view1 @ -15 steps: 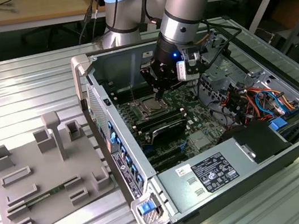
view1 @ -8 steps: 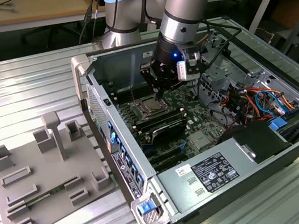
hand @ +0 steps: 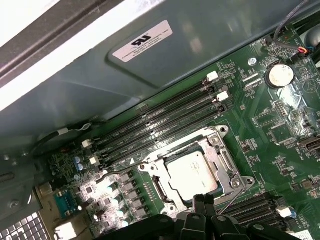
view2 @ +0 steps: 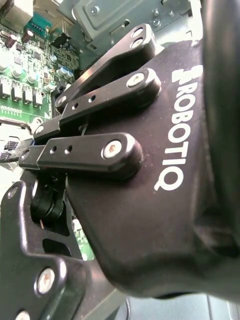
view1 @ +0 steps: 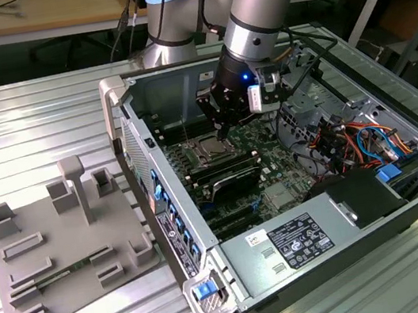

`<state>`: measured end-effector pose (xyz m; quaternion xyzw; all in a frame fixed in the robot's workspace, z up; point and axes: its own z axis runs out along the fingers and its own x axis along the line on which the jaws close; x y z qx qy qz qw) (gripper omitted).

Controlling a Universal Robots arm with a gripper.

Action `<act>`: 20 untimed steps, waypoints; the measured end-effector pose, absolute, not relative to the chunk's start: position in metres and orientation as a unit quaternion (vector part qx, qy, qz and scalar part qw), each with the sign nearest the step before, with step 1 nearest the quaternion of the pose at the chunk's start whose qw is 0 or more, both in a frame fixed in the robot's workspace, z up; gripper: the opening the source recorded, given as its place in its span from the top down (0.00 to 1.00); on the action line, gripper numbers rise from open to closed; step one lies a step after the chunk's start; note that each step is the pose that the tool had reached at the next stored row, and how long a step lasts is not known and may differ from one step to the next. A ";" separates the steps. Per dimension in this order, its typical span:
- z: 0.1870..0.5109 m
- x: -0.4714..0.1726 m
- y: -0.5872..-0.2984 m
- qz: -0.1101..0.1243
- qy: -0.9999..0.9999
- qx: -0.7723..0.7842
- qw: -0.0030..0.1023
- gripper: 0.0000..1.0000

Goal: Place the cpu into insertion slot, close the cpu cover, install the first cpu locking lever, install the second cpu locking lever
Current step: 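Install the first cpu locking lever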

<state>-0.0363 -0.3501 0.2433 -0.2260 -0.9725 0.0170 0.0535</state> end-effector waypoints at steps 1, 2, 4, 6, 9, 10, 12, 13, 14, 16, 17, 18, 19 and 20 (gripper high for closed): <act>0.243 -0.036 -0.350 0.017 -0.973 -0.225 0.054 0.89; 0.243 -0.036 -0.350 0.017 -0.973 -0.224 0.054 0.89; 0.243 -0.036 -0.350 0.017 -0.973 -0.223 0.054 0.89; 0.243 -0.036 -0.350 0.017 -0.974 -0.221 0.054 0.89; 0.243 -0.036 -0.350 0.017 -0.974 -0.218 0.054 0.89; 0.243 -0.036 -0.350 0.017 -0.975 -0.217 0.053 0.89; 0.243 -0.036 -0.350 0.017 -0.975 -0.215 0.053 0.89; 0.243 -0.036 -0.350 0.017 -0.975 -0.214 0.053 0.89; 0.243 -0.036 -0.350 0.017 -0.975 -0.214 0.053 0.89; 0.243 -0.036 -0.350 0.017 -0.976 -0.212 0.053 0.89; 0.243 -0.036 -0.350 0.017 -0.976 -0.211 0.053 0.89; 0.243 -0.036 -0.350 0.017 -0.976 -0.210 0.053 0.89; 0.243 -0.036 -0.350 0.017 -0.976 -0.209 0.053 0.89; 0.243 -0.036 -0.350 0.017 -0.976 -0.209 0.053 0.89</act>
